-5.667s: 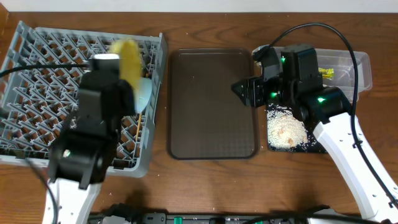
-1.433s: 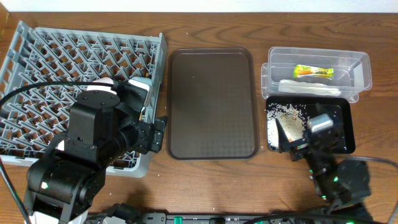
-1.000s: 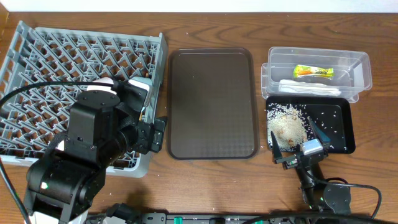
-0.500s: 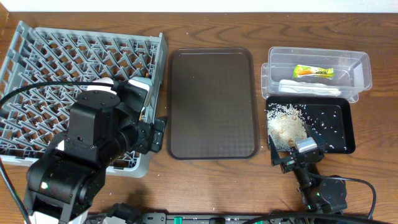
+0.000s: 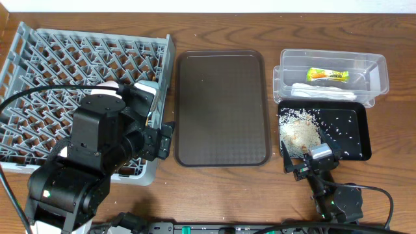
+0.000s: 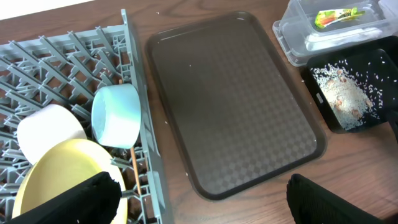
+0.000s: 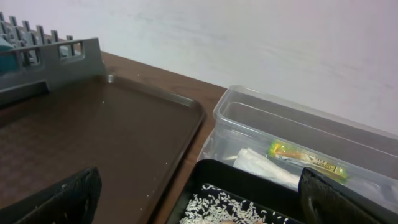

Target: Sort waste into correct bins and load items into the dishwasher

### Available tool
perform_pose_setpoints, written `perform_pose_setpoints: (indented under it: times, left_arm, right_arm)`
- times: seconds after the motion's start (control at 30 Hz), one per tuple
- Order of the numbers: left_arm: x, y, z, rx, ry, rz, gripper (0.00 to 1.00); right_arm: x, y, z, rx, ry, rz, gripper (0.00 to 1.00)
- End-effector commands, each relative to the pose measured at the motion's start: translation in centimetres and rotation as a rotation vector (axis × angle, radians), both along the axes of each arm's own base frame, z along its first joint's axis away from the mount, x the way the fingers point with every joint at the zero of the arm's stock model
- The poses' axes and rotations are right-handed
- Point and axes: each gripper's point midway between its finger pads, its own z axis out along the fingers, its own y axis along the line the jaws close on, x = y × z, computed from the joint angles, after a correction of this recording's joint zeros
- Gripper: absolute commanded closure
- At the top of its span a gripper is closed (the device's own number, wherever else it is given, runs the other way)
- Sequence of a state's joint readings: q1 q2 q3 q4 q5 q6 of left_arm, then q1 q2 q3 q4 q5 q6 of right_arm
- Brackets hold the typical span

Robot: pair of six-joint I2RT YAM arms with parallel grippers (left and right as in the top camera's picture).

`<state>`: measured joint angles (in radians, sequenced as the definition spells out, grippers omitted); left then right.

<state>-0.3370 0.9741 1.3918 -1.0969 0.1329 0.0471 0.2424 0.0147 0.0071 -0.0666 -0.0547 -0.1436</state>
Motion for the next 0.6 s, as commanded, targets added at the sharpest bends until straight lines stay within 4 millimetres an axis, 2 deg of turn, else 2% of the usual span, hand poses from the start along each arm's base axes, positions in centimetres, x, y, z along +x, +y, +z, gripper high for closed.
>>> perform_pose_setpoints:
  times: [0.0, 0.07, 0.13, 0.37, 0.57]
  left_arm:
    - [-0.3, -0.2, 0.1, -0.018, 0.009, -0.002, 0.09]
    - [-0.8, 0.3, -0.1, -0.014, 0.02, 0.011, 0.09]
    - [-0.6, 1.7, 0.1, 0.009, -0.014, 0.052, 0.09]
    - [2.0, 6.9, 2.0, -0.144, -0.273, 0.34, 0.09]
    - [1.4, 9.0, 0.6, -0.2, -0.438, 0.449, 0.09]
  right_arm:
    - [0.0, -0.1, -0.1, 0.0, 0.002, -0.005, 0.01]
    - [0.0, -0.1, -0.1, 0.0, 0.002, -0.005, 0.01]
    - [0.0, -0.1, -0.1, 0.0, 0.002, -0.005, 0.01]
    - [0.0, -0.1, -0.1, 0.0, 0.002, -0.005, 0.01]
    - [0.0, -0.1, -0.1, 0.0, 0.002, -0.005, 0.01]
